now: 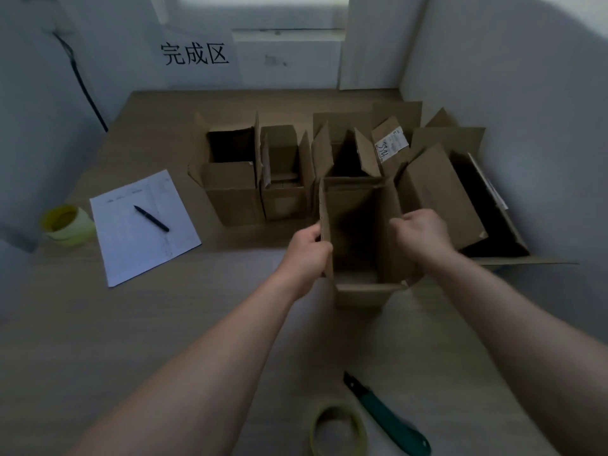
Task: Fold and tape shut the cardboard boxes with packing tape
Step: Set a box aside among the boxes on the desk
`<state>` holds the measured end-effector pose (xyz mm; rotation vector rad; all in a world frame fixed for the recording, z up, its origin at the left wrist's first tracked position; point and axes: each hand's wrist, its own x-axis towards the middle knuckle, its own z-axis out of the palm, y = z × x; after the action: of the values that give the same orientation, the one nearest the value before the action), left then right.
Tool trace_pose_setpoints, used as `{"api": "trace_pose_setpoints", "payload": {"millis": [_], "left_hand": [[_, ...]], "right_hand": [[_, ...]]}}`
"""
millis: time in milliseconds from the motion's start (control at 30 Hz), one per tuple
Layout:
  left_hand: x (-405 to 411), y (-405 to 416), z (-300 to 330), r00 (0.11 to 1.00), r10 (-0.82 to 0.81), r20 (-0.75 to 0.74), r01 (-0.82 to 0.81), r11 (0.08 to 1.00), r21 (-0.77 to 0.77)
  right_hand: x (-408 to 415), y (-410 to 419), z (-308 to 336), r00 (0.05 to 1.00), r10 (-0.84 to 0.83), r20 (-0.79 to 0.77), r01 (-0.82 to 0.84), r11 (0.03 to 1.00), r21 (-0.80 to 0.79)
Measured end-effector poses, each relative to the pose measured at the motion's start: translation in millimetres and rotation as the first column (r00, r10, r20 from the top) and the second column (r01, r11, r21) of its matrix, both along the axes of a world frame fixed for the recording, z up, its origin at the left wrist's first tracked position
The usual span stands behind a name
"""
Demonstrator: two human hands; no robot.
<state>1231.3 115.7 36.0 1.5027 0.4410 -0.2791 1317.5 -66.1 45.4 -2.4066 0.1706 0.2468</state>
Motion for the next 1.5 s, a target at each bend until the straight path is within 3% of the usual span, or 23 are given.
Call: {"api": "trace_pose_setpoints", "payload": {"millis": [67,167,333,500,600,667,767,867,1000,1133,1300,1500], "left_hand": [[14,-4,3,1.0,0.007,0.01,-0.007,0.999,0.039],[29,-18,6,1.0,0.01,0.029,-0.014,0.994,0.112],[30,-30,16,0.997,0.003,0.076,-0.017,0.983,0.18],[5,-15,21,0.985,-0.039,0.17,-0.021,0.942,0.336],[-19,5,23,0.971,-0.053,0.232,-0.052,0.905,0.423],[-37,20,24,0.961,-0.082,0.263,-0.074,0.844,0.532],[-69,48,27,0.948,-0.163,0.274,-0.105,0.651,0.752],[-114,75,34,0.944,-0.174,0.279,-0.174,0.453,0.874],[-192,107,45,0.964,-0.067,0.256,-0.233,0.237,0.943],[-280,126,59,0.972,0.141,0.186,-0.198,0.08,0.977],[-403,121,64,0.902,0.418,0.113,-0.131,0.014,0.991],[-546,84,71,0.743,0.659,0.118,-0.115,-0.049,0.992]], "right_hand": [[16,-15,10,0.996,-0.043,0.083,0.048,0.997,-0.056],[24,-23,13,0.988,0.046,0.15,-0.024,0.988,-0.151],[20,-21,15,0.989,0.047,0.141,-0.044,0.999,-0.023],[-6,-14,31,0.953,0.005,0.302,0.004,1.0,-0.03],[-37,3,48,0.881,0.142,0.451,-0.153,0.988,-0.012],[-61,20,58,0.826,0.294,0.481,-0.293,0.953,-0.08],[-97,55,63,0.748,0.477,0.462,-0.44,0.877,-0.194],[-130,93,63,0.655,0.607,0.45,-0.533,0.793,-0.295],[-171,141,62,0.496,0.753,0.432,-0.659,0.651,-0.377],[-223,183,61,0.336,0.829,0.446,-0.774,0.513,-0.371],[-308,218,54,0.059,0.884,0.464,-0.902,0.247,-0.355],[-428,234,64,-0.164,0.879,0.448,-0.93,0.014,-0.368]]}}
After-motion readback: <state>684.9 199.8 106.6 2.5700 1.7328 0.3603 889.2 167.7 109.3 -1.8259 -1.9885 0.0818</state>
